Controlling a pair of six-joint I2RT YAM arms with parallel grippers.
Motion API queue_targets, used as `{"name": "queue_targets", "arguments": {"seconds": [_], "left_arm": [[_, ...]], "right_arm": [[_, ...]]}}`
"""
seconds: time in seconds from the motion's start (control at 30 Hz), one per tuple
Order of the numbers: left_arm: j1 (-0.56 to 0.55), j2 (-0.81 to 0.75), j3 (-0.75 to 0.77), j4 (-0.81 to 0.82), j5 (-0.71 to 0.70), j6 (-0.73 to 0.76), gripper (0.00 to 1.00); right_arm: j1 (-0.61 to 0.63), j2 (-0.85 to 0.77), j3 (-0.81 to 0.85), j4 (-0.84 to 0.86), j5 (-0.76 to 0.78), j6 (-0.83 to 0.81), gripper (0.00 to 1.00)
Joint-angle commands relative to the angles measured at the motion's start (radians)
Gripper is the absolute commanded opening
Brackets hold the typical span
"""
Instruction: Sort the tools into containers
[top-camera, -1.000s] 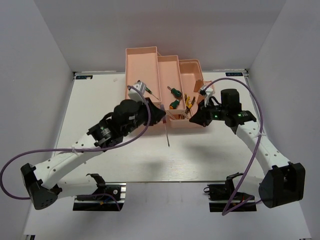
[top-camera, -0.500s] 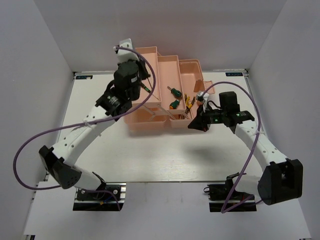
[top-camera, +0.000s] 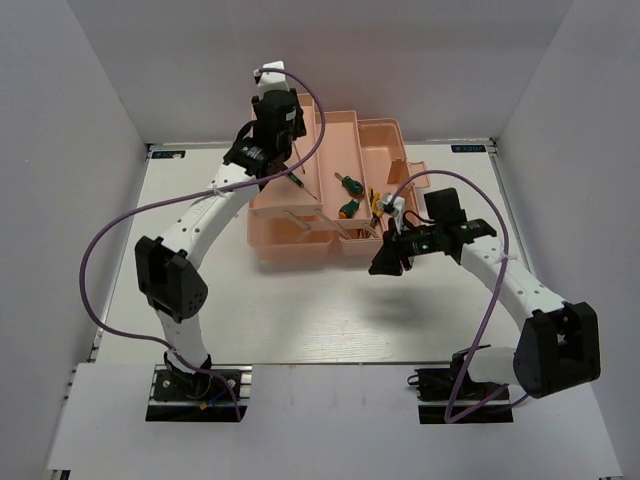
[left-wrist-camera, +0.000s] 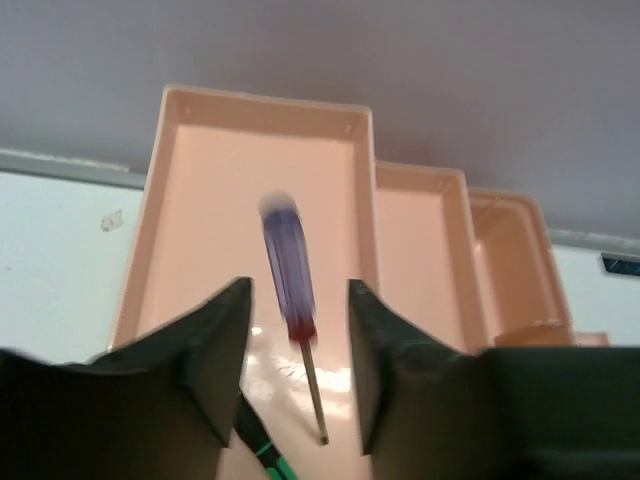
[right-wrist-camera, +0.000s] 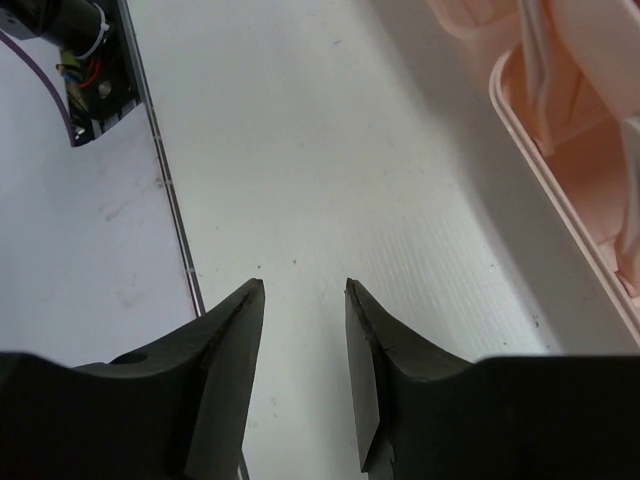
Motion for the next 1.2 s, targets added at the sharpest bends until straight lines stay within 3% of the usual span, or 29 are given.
{"name": "queue_targets", "arguments": {"seconds": [0.0, 0.03, 0.1, 0.17, 0.3, 0.37, 0.47, 0.5, 0.57, 0.73, 0.93, 1.17], "left_arm": [[0.026, -0.019, 0.025, -0.046, 0.075, -0.03, 0.56], [0.035, -0.019, 0.025, -0.056, 0.075, -0.03, 0.64], [0.046, -0.019, 0.025, -0.056, 0.099, -0.03, 0.69], [0.046, -0.019, 0.025, -0.07, 0.111, -0.03, 0.71], [0.055, -0.083, 0.025, -0.104, 0.147, -0.02, 0.74], [0.055, -0.199, -0.036, -0.127, 0.147, -0.019, 0.74], [0.055, -0.396, -0.309, -0.112, 0.057, -0.09, 0.81], [0.055, -0.548, -0.48, -0.112, 0.037, -0.158, 0.83], [0.055, -0.692, -0.631, -0.108, 0.003, -0.206, 0.84], [0.055, -1.0, -0.956, -0.364, -0.034, -0.487, 0.84], [0.055, -1.1, -1.177, -0.438, 0.099, -0.685, 0.86], [0.055, -1.119, -1.311, -0.408, 0.176, -0.783, 0.86]], "right_arm": [[0.032, 0.008, 0.034, 0.011, 0.01, -0.015, 0.45], [0.052, 0.013, 0.03, 0.02, 0.033, -0.007, 0.45], [0.104, 0.031, 0.04, 0.061, 0.099, 0.002, 0.45], [0.165, 0.062, 0.067, 0.09, 0.151, -0.015, 0.45], [0.251, 0.123, 0.164, 0.127, 0.25, -0.084, 0.54], [0.288, 0.148, 0.185, 0.14, 0.293, -0.159, 0.59], [0.337, 0.195, 0.265, 0.103, 0.296, -0.318, 0.64], [0.353, 0.227, 0.315, 0.069, 0.311, -0.344, 0.64], [0.376, 0.253, 0.365, 0.042, 0.31, -0.429, 0.68], [0.459, 0.333, 0.425, 0.052, 0.406, -0.493, 0.69], [0.552, 0.441, 0.51, 0.084, 0.539, -0.49, 0.7], [0.623, 0.514, 0.575, 0.141, 0.674, -0.451, 0.69]]}}
